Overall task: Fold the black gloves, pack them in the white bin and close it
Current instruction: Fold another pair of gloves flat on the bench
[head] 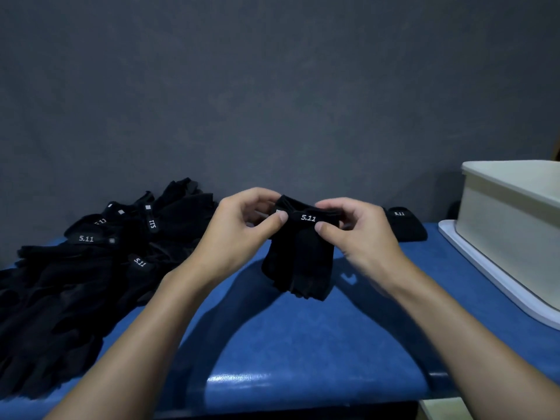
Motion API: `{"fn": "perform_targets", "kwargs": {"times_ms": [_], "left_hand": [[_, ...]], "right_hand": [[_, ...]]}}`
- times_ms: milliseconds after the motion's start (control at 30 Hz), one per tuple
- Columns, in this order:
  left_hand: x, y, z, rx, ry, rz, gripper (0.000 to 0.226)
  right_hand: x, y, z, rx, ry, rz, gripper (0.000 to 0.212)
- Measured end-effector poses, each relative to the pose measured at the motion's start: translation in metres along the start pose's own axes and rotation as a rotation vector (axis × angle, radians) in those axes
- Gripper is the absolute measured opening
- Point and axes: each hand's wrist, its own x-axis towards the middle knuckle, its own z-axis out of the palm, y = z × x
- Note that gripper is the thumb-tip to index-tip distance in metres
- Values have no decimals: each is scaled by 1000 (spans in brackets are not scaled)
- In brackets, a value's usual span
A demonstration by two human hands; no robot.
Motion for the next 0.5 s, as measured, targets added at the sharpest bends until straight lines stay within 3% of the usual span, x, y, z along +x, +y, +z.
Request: {"fn": "perform_targets", "kwargs": {"times_ms": [100,367,433,500], "left_hand": [[0,-2,-3,33,-11,16,7],[-2,-9,-4,40,-20,83,17],[-6,-14,-10,147,-121,18,18],[-10,-18,-16,288,-233,-71,15]], "right_hand": [[0,1,-1,-26,-24,-20,22],[2,6,-3,-45,9,-89,24],[1,9,-9,-177,-91,-92,23],[-3,12,-18,-345,-327,4,21]]}}
